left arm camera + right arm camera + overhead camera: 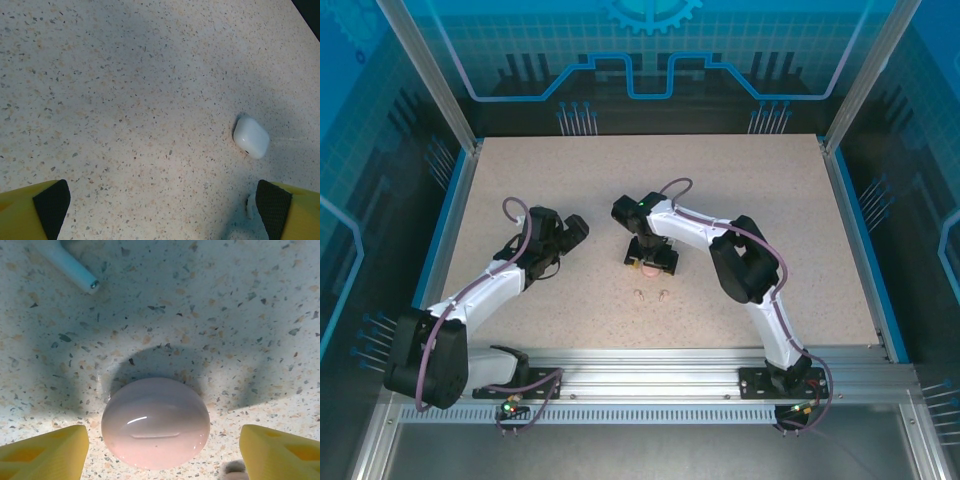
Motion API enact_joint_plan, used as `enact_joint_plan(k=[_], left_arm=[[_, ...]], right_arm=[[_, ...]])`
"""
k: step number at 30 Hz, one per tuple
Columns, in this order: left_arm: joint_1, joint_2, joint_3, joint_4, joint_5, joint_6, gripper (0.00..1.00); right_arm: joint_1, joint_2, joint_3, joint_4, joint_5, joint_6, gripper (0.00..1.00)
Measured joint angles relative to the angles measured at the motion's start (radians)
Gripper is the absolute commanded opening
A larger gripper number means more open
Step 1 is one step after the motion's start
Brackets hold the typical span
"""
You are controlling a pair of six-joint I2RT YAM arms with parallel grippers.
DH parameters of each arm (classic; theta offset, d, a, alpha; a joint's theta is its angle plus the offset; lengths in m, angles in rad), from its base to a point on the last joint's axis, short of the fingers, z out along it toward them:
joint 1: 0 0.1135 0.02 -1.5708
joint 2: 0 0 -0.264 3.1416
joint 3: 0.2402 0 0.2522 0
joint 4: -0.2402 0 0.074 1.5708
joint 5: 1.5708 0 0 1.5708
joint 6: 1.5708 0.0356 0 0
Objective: Insert wireless bluetooth earbuds into charging case
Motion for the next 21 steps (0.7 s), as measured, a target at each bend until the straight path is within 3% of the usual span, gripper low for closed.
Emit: enact_joint_plan(k=[21], left_arm=[[0.001, 0.0, -0.012, 0.019, 0.007, -0.001, 0.99]], right_arm=[[0.0, 0.027, 0.008, 0.019, -0.007, 0.01, 0.68]])
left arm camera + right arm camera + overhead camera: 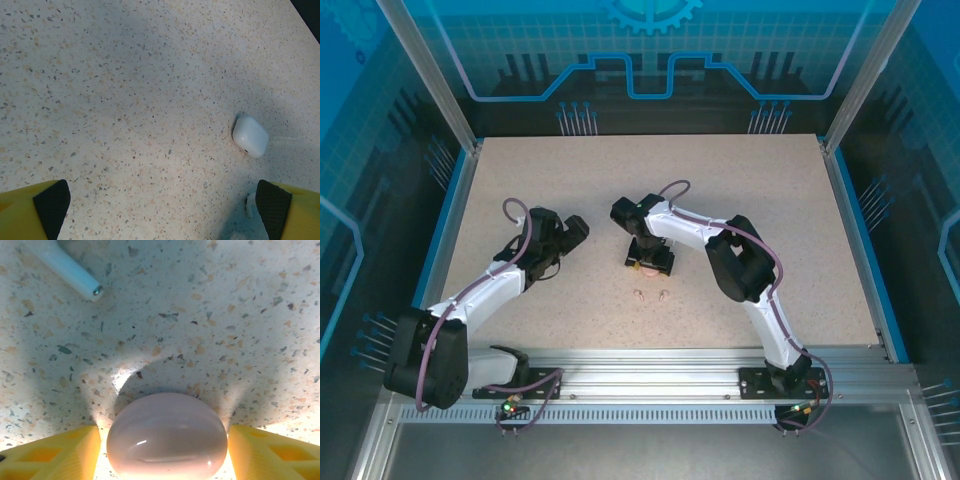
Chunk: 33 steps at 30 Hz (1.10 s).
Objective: Insert wireless bluetooth earbuds into charging case
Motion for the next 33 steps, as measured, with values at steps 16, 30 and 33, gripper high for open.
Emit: enact_joint_plan(k=[16, 30, 33], left_arm=[[0.0, 0.0, 0.0, 0.001, 0.026, -0.018, 0.99], [0.0, -0.002, 0.0, 0.04, 0.112, -0.021, 0.99], [0.0, -0.013, 0.0, 0.049, 0.14, -0.03, 0.99]], right_arm=[[-0.001, 0.0, -0.003, 0.014, 0.001, -0.018, 0.62], [-0.002, -0.062, -0.106, 0.115, 0.008, -0.034, 0.49], [-0.007, -0.098, -0.16, 0.133, 0.033, -0.035, 0.49]])
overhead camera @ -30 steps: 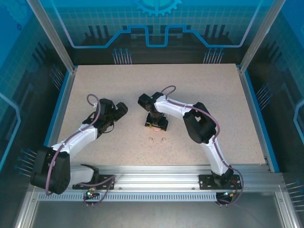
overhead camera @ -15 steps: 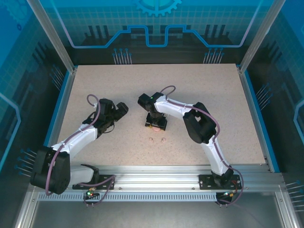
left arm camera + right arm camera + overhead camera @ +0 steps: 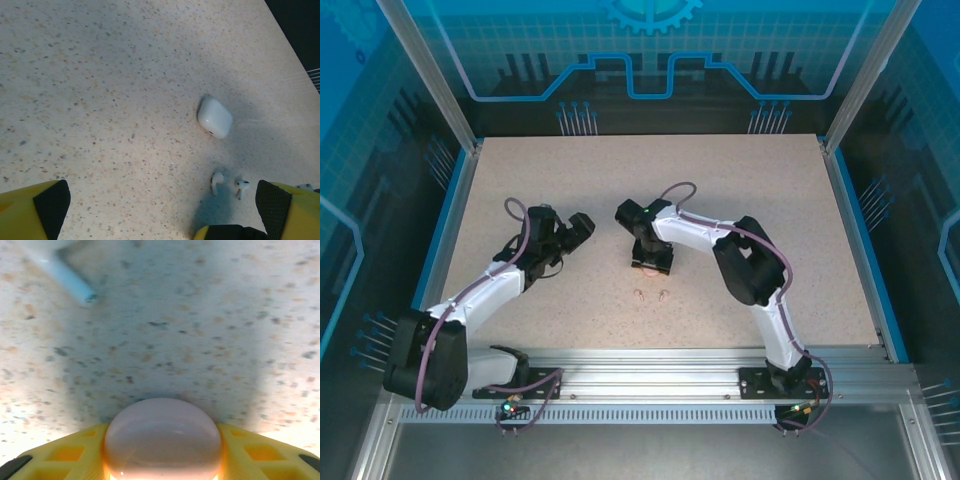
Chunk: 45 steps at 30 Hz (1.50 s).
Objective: Insert wireless bluetooth earbuds into charging case
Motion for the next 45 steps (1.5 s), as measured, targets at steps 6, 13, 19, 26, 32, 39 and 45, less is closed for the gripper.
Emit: enact_joint_plan(k=[6, 13, 19, 26, 32, 39, 45], left_arm=[[-0.005, -0.038, -0.024, 0.058, 0.05, -0.02, 0.99], [-0.079, -0.035, -0.101, 0.225, 0.075, -0.022, 0.99], [-0.143, 0.067, -0.139, 0.469, 0.119, -0.021, 0.99], [-0.202, 0.234, -0.146, 0.731, 0.199, -0.022, 0.99], [-0.247, 0.325, -0.13, 0.851, 0.211, -0.025, 0.94], [-0.252, 0.422, -0.073, 0.951, 0.214, -0.052, 0.77], [-0.255, 0.482, -0.04, 1.005, 0.22, -0.077, 0.62]], right_arm=[[-0.024, -0.114, -0.103, 0.021, 0.027, 0.001, 0.49], [-0.139, -0.249, -0.138, 0.084, -0.007, 0.016, 0.5], [-0.238, -0.263, -0.136, 0.157, -0.103, 0.077, 0.5], [-0.257, -0.246, -0.086, 0.245, -0.218, 0.207, 0.5], [-0.249, -0.239, -0.071, 0.294, -0.261, 0.306, 0.5], [-0.214, -0.237, -0.05, 0.302, -0.268, 0.356, 0.5], [-0.191, -0.237, -0.042, 0.304, -0.268, 0.373, 0.5]])
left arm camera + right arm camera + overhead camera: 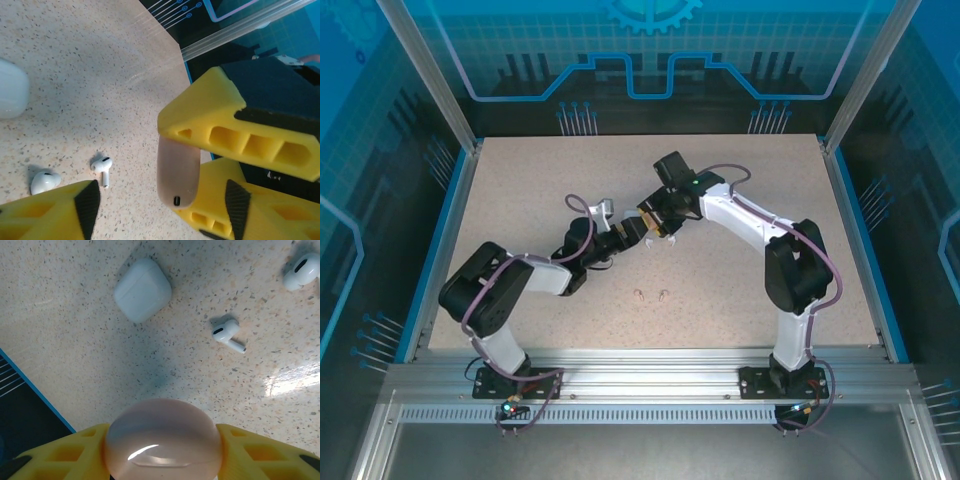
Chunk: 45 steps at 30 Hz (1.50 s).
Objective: Insert wireless bluetooth earbuds into charging case
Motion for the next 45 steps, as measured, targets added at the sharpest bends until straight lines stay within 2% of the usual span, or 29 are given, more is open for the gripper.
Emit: enact_joint_plan(k=[12, 24, 32, 37, 38, 40, 41, 45], left_arm=[[-0.006, 0.039, 0.023, 0.052, 0.0, -0.023, 0.41], [-0.013, 0.056, 0.043, 0.057, -0.001, -0.022, 0.37], [-0.018, 0.063, 0.051, 0.056, -0.004, -0.021, 0.23], [-0.018, 0.063, 0.051, 0.056, -0.005, -0.021, 0.1], [-0.018, 0.063, 0.051, 0.056, -0.007, -0.021, 0.07], [-0.019, 0.063, 0.051, 0.056, -0.008, -0.022, 0.01], [-0.019, 0.063, 0.051, 0.056, -0.008, -0.022, 0.0], [-0.019, 0.061, 0.051, 0.039, -0.008, -0.022, 0.0]], right_arm=[[0.009, 0.0, 0.005, 0.001, 0.0, 0.003, 0.5], [0.009, 0.0, 0.005, 0.002, 0.0, 0.003, 0.5], [0.008, 0.0, 0.005, 0.002, 0.0, 0.003, 0.5], [0.008, 0.0, 0.005, 0.005, 0.002, 0.003, 0.51], [0.008, 0.0, 0.005, 0.005, 0.002, 0.003, 0.54], [0.008, 0.0, 0.005, 0.008, 0.0, 0.001, 0.74], [0.006, 0.0, 0.005, 0.014, -0.003, 0.002, 0.81], [-0.014, -0.002, 0.019, 0.018, -0.01, -0.051, 0.88]])
